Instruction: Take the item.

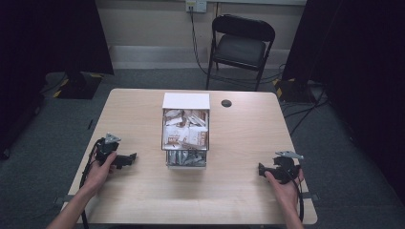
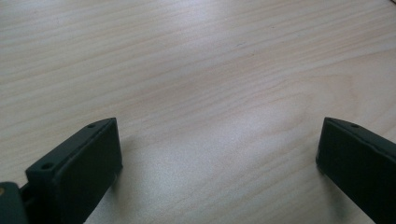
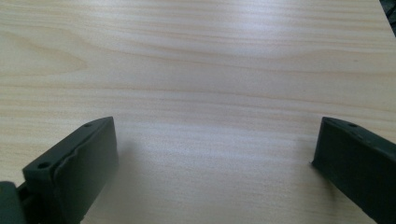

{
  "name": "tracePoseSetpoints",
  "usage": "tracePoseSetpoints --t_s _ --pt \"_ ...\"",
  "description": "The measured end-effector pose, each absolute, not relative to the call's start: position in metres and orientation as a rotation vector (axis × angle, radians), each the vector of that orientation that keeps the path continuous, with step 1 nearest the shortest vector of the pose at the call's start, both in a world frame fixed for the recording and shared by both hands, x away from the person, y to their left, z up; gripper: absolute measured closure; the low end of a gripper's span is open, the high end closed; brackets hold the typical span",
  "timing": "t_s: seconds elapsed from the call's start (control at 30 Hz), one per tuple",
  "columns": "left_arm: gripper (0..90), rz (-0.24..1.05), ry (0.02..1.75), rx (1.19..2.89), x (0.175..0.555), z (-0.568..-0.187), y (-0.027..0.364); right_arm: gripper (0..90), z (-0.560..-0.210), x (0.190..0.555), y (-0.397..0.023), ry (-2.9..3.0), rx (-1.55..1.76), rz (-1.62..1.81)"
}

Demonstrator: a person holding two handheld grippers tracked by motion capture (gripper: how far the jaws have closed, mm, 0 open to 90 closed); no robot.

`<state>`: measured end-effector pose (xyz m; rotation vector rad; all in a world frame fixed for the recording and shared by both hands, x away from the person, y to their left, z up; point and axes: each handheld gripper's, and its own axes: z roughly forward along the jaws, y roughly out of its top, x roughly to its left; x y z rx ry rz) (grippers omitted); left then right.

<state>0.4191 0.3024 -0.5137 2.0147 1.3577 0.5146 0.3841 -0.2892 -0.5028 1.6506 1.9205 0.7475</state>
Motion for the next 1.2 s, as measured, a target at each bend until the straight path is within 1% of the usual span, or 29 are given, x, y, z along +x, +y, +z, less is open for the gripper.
tracePoseSetpoints --t_s 0.23,0.27,0.33,0.37,0.4,0.43,0.47,0.87,1.03,1.2 --pt "0.0 0.514 1.358 2.014 0.419 -0.514 0.302 0.0 -0.503 0.384 -0.289 1.915 1.655 0.745" --pt "0.0 0.514 1.358 2.015 0.419 -0.514 0.302 1.3 -0.502 0.384 -0.288 1.920 1.652 0.746" --pt "0.0 0.515 1.355 2.017 0.419 -0.514 0.303 7.4 -0.501 0.383 -0.288 1.931 1.634 0.757" --pt "0.0 0.514 1.355 2.017 0.419 -0.514 0.302 12.9 -0.500 0.382 -0.287 1.937 1.618 0.770" --pt "0.0 0.514 1.355 2.017 0.419 -0.514 0.302 16.4 -0.499 0.382 -0.286 1.942 1.605 0.778" --pt "0.0 0.514 1.355 2.017 0.419 -0.514 0.302 16.4 -0.499 0.382 -0.286 1.942 1.605 0.778" --pt "0.0 0.514 1.355 2.017 0.419 -0.514 0.302 13.3 -0.499 0.381 -0.285 1.944 1.592 0.768" --pt "0.0 0.514 1.355 2.018 0.419 -0.514 0.302 17.5 -0.491 0.380 -0.282 1.936 1.610 0.811" --pt "0.0 0.514 1.355 2.018 0.419 -0.514 0.302 23.0 -0.486 0.380 -0.277 1.967 1.615 0.842" --pt "0.0 0.515 1.355 2.017 0.419 -0.514 0.302 25.7 -0.478 0.377 -0.268 1.996 1.574 0.907"
